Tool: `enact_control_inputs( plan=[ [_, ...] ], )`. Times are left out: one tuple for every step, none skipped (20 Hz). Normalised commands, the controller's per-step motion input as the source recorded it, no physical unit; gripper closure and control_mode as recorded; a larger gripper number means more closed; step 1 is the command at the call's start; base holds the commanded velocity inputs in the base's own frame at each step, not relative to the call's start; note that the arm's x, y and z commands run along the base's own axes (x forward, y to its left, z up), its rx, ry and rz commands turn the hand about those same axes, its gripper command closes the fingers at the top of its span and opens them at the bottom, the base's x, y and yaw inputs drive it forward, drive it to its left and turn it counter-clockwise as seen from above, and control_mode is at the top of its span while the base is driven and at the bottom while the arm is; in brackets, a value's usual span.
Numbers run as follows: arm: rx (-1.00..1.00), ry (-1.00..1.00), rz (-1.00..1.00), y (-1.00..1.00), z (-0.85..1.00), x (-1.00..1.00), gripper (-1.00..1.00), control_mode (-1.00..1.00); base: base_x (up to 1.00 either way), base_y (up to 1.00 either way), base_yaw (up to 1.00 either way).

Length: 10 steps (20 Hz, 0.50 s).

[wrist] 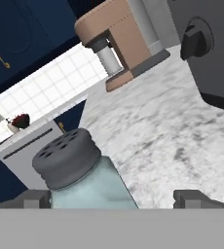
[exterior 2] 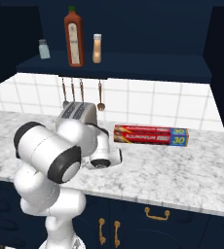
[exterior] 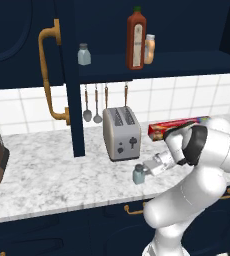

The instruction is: Put the shaker and condiment bottle from the counter next to their counterparts in the cabinet.

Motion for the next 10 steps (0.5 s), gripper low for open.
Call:
enact_control_inputs(
  plan=[
    [0.01,0.09,0.04,0.23,-0.16,0.14,-1.0,-1.0,0.0,0.0,0.0],
    [0.01,0.09,0.04,0.23,-0.19,0.13,-1.0,-1.0,0.0,0.0,0.0],
    [0.01,0.09,0.05,0.25,-0.21,0.07,-1.0,-1.0,0.0,0.0,0.0],
    [0.01,0.09,0.06,0.24,-0.21,0.03,-1.0,-1.0,0.0,0.0,0.0],
    [0.0,0.09,0.07,0.33,-0.26,0.01,1.0,-1.0,0.0,0.0,0.0],
    [0.0,0.09,0.08,0.29,-0.27,0.0,1.0,-1.0,0.0,0.0,0.0],
    [0.01,0.05,0.11,0.12,-0.31,0.0,1.0,-1.0,0.0,0.0,0.0],
    [0.0,0.09,0.1,0.23,-0.29,0.0,1.0,-1.0,0.0,0.0,0.0],
    [-0.02,0.16,0.07,0.14,-0.23,0.02,1.0,-1.0,0.0,0.0,0.0],
    [0.0,0.04,0.0,0.1,-0.07,0.03,1.0,-1.0,0.0,0.0,0.0]
  ],
)
